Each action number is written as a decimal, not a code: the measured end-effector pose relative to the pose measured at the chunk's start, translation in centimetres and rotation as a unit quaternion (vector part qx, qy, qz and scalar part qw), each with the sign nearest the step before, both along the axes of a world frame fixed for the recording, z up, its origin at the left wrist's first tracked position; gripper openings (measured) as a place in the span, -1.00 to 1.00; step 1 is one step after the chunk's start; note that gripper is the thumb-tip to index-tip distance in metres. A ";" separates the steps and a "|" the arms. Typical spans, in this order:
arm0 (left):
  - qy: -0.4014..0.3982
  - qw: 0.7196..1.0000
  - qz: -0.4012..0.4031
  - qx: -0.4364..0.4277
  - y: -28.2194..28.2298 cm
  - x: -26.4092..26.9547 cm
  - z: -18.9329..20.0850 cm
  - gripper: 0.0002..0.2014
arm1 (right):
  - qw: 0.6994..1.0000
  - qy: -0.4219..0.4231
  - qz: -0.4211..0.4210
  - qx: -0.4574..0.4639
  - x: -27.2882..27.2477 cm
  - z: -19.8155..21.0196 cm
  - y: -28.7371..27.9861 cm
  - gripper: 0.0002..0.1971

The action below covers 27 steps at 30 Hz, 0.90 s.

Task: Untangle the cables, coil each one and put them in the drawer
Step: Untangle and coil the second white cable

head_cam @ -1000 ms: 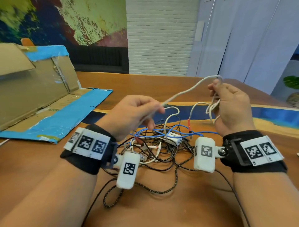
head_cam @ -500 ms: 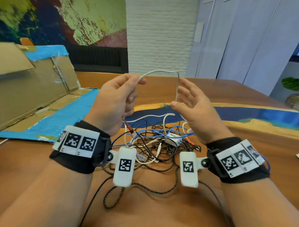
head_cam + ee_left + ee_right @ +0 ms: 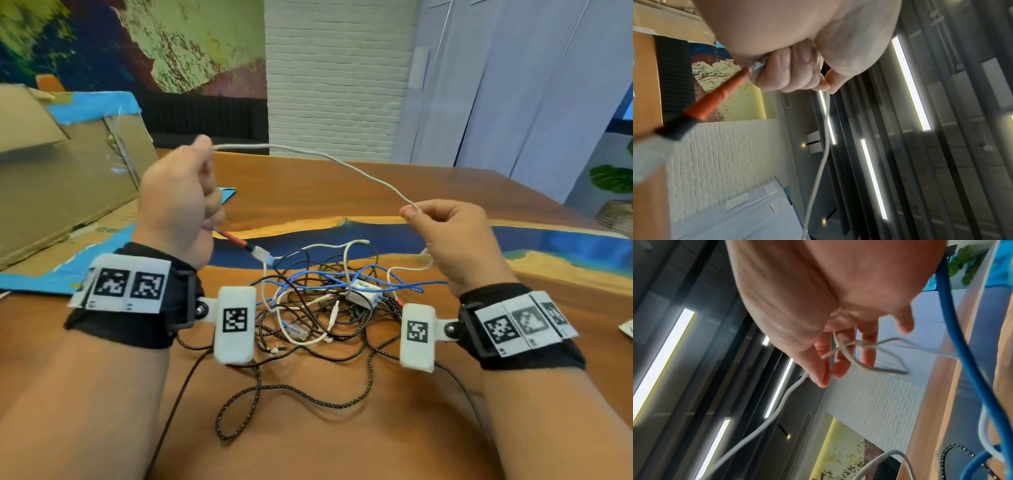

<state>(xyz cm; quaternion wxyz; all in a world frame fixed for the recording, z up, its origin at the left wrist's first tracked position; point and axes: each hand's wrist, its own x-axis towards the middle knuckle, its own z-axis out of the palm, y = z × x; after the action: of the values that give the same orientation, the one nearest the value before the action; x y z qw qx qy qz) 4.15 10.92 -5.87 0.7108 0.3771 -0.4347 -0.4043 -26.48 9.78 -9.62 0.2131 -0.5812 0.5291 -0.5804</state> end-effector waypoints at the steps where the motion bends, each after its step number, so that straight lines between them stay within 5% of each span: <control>1: 0.011 1.000 0.022 -0.001 -0.1 0.2 0.1 -0.64 | 1.000 -0.002 -0.013 -0.006 -0.2 -0.1 -0.1 -0.88; 3: 0.002 0.999 0.051 -0.003 -0.3 0.2 -0.2 -0.63 | 0.999 -0.030 -0.026 -0.005 -0.3 0.0 -0.3 -0.86; 5: -0.041 0.998 0.052 -0.003 -0.4 -0.7 -0.6 -0.65 | 0.986 -0.166 0.023 0.014 0.1 0.3 -0.4 -0.82; 7: -0.101 0.994 0.028 0.002 -0.5 -2.0 -1.5 -0.72 | 0.939 -0.323 0.114 0.034 1.0 0.7 0.1 -0.77; 10: -0.183 0.982 -0.039 -0.002 -0.3 -4.1 -2.9 -0.72 | 0.882 -0.409 0.230 0.033 3.2 1.2 1.4 -0.69; 14: -0.224 0.970 -0.095 -0.002 0.5 -6.8 -4.1 -0.74 | 0.857 -0.393 0.328 0.053 5.6 0.5 2.3 -0.65; 17: -0.238 0.961 -0.144 0.002 0.9 -7.6 -4.8 -0.68 | 0.882 -0.328 0.331 0.064 6.5 -0.4 2.6 -0.67; 23: -0.288 0.952 -0.103 0.012 1.0 -7.6 -4.9 -0.87 | 0.926 -0.232 0.291 0.061 6.1 -1.3 2.3 -0.73; 25: -0.258 0.962 -0.086 0.021 0.9 -7.1 -4.6 -0.89 | 0.908 -0.266 0.317 0.064 5.7 -1.4 2.3 -0.74; 27: -0.198 0.974 -0.099 0.049 0.6 -6.2 -4.3 -0.90 | 0.856 -0.347 0.373 0.090 5.1 -1.1 2.6 -0.64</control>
<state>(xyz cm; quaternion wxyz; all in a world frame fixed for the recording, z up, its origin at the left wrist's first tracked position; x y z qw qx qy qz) -2.06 11.53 -10.21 0.5481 0.4386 -0.5817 -0.4110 -21.38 12.33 -10.75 0.6347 -0.4739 0.2144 -0.5716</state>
